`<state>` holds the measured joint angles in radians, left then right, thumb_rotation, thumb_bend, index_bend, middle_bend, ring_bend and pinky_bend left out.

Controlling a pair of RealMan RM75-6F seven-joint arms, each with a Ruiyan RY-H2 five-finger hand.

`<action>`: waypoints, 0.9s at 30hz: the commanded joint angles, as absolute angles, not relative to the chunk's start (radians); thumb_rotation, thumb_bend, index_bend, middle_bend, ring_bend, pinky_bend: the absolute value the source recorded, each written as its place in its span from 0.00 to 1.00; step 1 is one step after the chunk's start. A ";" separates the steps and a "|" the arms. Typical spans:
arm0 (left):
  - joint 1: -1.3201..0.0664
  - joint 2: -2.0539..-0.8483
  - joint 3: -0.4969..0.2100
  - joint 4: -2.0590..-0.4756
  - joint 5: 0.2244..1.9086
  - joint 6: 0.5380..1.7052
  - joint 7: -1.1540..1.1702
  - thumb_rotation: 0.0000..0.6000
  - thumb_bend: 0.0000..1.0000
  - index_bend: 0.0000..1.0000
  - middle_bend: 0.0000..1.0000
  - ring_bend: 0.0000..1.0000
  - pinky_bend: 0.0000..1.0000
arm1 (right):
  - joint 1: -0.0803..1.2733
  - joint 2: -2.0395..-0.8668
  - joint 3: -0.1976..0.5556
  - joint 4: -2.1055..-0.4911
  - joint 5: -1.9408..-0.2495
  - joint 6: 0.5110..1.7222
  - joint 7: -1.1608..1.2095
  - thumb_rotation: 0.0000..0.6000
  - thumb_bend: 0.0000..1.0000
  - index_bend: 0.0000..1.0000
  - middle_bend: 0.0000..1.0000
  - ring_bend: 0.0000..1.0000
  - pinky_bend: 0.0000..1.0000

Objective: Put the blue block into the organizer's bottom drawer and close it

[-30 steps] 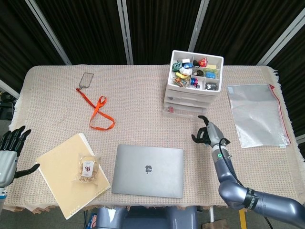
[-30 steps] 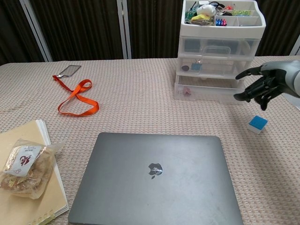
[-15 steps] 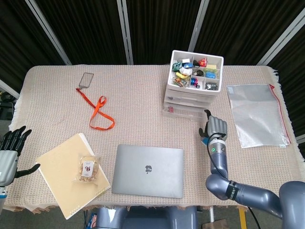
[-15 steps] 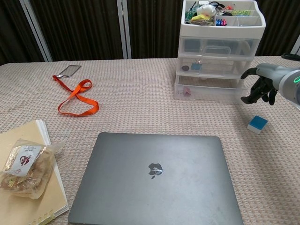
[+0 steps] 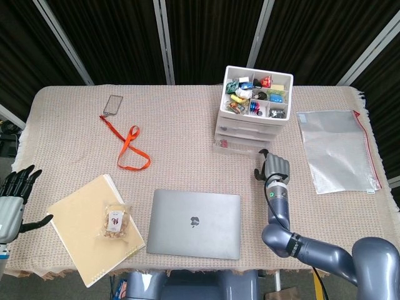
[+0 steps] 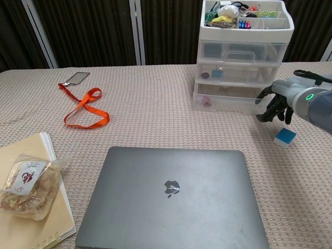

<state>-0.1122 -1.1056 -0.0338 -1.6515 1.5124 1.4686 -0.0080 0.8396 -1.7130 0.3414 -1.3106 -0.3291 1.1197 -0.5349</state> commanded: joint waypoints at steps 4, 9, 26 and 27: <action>-0.112 -1.105 -0.034 -1.652 1.512 1.469 -0.008 1.00 0.15 0.07 0.00 0.00 0.00 | 0.828 -1.724 0.349 -1.313 -0.348 1.117 -0.532 1.00 0.37 0.32 0.71 0.74 0.64; -0.111 -1.105 -0.033 -1.655 1.512 1.469 -0.007 1.00 0.15 0.07 0.00 0.00 0.00 | 0.810 -1.707 0.352 -1.376 -0.369 1.129 -0.527 1.00 0.37 0.32 0.71 0.74 0.64; -0.110 -1.106 -0.035 -1.660 1.505 1.468 -0.001 1.00 0.15 0.07 0.00 0.00 0.00 | 0.764 -1.664 0.348 -1.490 -0.369 1.150 -0.540 1.00 0.37 0.32 0.71 0.74 0.64; -0.110 -1.106 -0.035 -1.660 1.505 1.468 0.000 1.00 0.15 0.07 0.00 0.00 0.00 | 0.761 -1.662 0.348 -1.494 -0.366 1.147 -0.539 1.00 0.37 0.31 0.71 0.74 0.64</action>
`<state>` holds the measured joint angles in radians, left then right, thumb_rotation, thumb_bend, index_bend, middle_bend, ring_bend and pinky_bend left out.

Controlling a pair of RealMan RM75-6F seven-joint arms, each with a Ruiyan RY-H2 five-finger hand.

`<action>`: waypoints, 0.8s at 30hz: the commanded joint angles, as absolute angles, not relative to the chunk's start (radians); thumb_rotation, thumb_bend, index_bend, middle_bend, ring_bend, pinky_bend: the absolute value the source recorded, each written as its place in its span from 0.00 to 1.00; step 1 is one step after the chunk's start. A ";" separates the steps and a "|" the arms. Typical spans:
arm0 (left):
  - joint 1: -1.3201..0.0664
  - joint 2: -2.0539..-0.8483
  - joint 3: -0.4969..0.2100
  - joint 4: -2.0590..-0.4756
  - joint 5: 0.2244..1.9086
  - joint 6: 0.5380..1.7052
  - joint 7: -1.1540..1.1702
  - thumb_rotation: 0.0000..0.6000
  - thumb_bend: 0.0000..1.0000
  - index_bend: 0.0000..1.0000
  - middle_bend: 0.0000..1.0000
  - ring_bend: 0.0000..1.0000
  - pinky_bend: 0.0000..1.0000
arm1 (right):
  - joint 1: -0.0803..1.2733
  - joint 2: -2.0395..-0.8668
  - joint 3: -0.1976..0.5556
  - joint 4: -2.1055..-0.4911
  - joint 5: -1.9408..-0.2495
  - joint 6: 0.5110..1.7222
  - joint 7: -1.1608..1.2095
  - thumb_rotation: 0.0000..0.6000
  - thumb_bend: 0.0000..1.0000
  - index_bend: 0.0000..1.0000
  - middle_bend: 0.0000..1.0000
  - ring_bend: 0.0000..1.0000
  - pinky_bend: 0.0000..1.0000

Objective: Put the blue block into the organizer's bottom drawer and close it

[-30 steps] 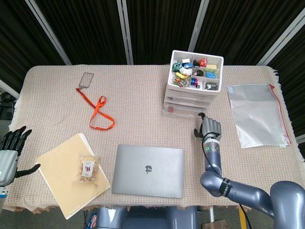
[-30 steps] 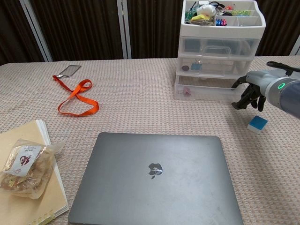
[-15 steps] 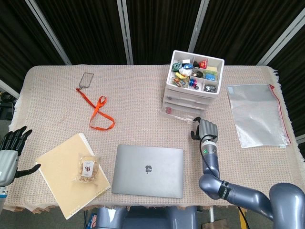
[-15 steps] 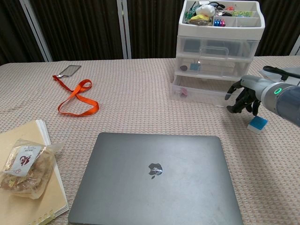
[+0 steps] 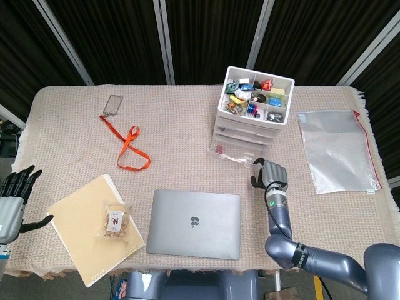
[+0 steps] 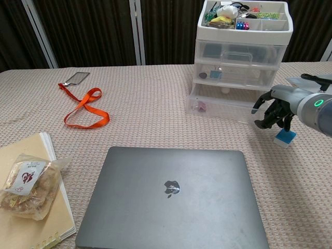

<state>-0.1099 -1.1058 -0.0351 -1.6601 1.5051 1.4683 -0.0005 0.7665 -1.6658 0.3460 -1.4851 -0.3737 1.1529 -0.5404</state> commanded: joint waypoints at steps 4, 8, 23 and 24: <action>-0.110 -1.106 -0.035 -1.660 1.505 1.468 0.001 1.00 0.15 0.07 0.00 0.00 0.00 | 0.753 -1.657 0.344 -1.514 -0.383 1.145 -0.530 1.00 0.37 0.24 0.71 0.74 0.64; -0.110 -1.106 -0.036 -1.660 1.504 1.468 0.001 1.00 0.15 0.07 0.00 0.00 0.00 | 0.746 -1.652 0.342 -1.540 -0.405 1.150 -0.517 1.00 0.34 0.14 0.71 0.74 0.64; -0.110 -1.108 -0.038 -1.662 1.500 1.468 0.005 1.00 0.15 0.07 0.00 0.00 0.00 | 0.672 -1.570 0.256 -1.710 -0.532 1.292 -0.557 1.00 0.11 0.03 0.71 0.75 0.64; -0.110 -1.108 -0.038 -1.662 1.500 1.468 0.007 1.00 0.15 0.07 0.00 0.00 0.00 | 0.667 -1.565 0.245 -1.721 -0.538 1.304 -0.568 1.00 0.11 0.03 0.72 0.75 0.64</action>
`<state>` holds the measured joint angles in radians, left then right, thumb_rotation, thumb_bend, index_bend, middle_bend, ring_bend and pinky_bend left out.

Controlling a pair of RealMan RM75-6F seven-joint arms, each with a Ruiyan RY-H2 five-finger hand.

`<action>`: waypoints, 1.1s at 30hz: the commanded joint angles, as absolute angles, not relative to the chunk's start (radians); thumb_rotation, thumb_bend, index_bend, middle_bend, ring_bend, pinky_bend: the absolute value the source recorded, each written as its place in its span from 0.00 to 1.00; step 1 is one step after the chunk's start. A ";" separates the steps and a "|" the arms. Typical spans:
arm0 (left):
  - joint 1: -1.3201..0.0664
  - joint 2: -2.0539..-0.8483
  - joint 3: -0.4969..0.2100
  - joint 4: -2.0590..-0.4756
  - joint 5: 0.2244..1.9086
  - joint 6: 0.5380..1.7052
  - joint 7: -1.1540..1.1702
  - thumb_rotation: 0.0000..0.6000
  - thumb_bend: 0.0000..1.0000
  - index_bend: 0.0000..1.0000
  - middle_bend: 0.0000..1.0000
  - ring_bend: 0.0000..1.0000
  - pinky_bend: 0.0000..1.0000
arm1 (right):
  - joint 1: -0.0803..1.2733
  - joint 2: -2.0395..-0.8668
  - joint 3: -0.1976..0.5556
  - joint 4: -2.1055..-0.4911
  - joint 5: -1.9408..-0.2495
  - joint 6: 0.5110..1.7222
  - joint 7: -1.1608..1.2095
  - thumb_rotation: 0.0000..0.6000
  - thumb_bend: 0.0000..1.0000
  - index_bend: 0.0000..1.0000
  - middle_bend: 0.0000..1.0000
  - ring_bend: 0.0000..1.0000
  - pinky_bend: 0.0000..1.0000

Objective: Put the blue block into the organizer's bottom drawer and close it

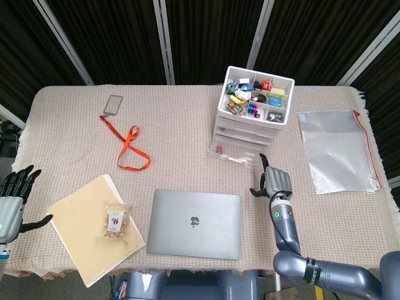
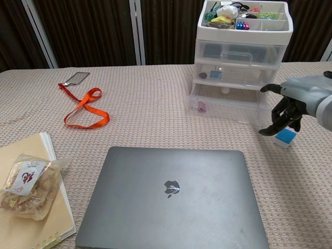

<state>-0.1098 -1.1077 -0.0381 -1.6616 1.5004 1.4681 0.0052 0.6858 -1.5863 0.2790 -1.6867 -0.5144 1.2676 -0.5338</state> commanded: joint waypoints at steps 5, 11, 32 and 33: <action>-0.108 -1.109 -0.039 -1.664 1.498 1.470 0.012 1.00 0.15 0.07 0.00 0.00 0.00 | 0.650 -1.558 0.219 -1.737 -0.540 1.334 -0.603 1.00 0.10 0.05 0.73 0.76 0.64; -0.107 -1.110 -0.038 -1.663 1.498 1.472 0.019 1.00 0.15 0.07 0.00 0.00 0.00 | 0.652 -1.576 0.237 -1.694 -0.512 1.331 -0.618 1.00 0.12 0.19 0.75 0.79 0.64; -0.109 -1.106 -0.037 -1.669 1.493 1.462 0.013 1.00 0.15 0.07 0.00 0.00 0.00 | 0.676 -1.671 0.300 -1.508 -0.371 1.268 -0.670 1.00 0.16 0.24 0.75 0.79 0.64; -0.109 -1.106 -0.037 -1.669 1.493 1.462 0.013 1.00 0.15 0.07 0.00 0.00 0.00 | 0.676 -1.672 0.301 -1.506 -0.370 1.268 -0.670 1.00 0.17 0.24 0.75 0.79 0.64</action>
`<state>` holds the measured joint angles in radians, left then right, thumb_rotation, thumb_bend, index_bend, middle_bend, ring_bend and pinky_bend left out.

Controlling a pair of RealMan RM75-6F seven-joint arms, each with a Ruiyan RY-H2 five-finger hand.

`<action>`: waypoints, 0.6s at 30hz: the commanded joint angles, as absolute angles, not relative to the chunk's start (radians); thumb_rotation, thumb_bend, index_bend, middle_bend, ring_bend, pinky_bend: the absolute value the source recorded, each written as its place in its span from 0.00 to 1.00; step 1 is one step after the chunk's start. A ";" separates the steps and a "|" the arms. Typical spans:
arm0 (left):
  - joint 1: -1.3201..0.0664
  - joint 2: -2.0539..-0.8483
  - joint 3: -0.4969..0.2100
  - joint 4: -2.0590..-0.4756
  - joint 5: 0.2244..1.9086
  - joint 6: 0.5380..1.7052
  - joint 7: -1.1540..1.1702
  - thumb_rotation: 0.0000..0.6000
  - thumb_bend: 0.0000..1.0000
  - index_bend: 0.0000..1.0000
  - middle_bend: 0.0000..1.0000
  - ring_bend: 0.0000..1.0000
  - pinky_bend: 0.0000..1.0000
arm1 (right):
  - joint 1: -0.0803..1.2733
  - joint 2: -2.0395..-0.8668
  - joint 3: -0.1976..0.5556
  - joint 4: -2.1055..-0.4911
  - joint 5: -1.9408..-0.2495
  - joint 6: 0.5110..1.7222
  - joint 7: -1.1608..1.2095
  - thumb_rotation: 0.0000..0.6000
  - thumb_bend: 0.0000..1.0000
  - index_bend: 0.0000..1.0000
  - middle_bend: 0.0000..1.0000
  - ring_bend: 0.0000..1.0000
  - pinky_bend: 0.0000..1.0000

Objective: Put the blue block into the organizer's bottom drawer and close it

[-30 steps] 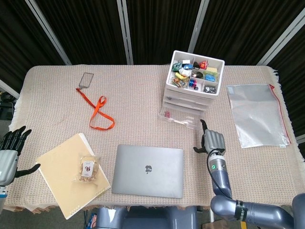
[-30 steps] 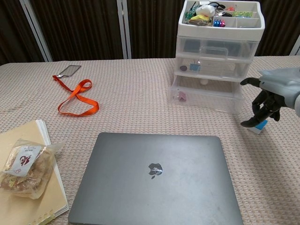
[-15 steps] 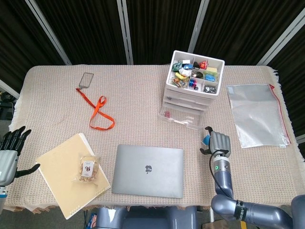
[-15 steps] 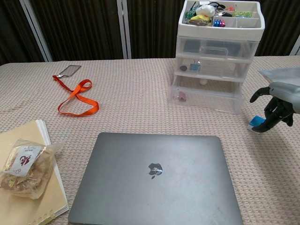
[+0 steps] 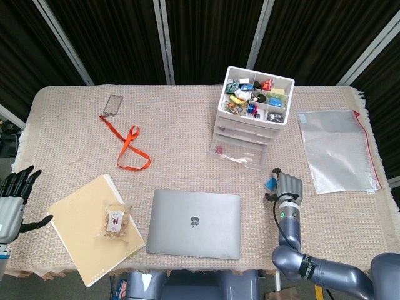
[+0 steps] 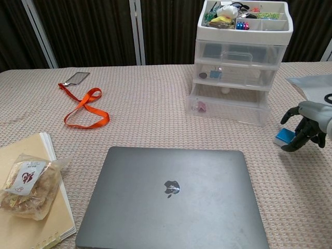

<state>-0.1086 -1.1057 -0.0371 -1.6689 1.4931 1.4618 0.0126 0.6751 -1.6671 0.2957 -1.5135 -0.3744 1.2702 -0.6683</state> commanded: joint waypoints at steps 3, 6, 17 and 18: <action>-0.109 -1.107 -0.038 -1.669 1.492 1.461 0.014 1.00 0.15 0.07 0.00 0.00 0.00 | 0.678 -1.680 0.311 -1.490 -0.369 1.266 -0.669 1.00 0.17 0.24 0.75 0.79 0.64; -0.108 -1.108 -0.038 -1.669 1.493 1.462 0.015 1.00 0.15 0.07 0.00 0.00 0.00 | 0.681 -1.688 0.319 -1.471 -0.367 1.263 -0.673 1.00 0.18 0.24 0.75 0.79 0.64; -0.109 -1.106 -0.038 -1.671 1.488 1.459 0.017 1.00 0.15 0.07 0.00 0.00 0.00 | 0.686 -1.707 0.345 -1.414 -0.319 1.247 -0.705 1.00 0.24 0.28 0.76 0.80 0.64; -0.109 -1.106 -0.038 -1.671 1.488 1.459 0.017 1.00 0.15 0.07 0.00 0.00 0.00 | 0.686 -1.708 0.347 -1.410 -0.315 1.247 -0.709 1.00 0.24 0.29 0.77 0.80 0.64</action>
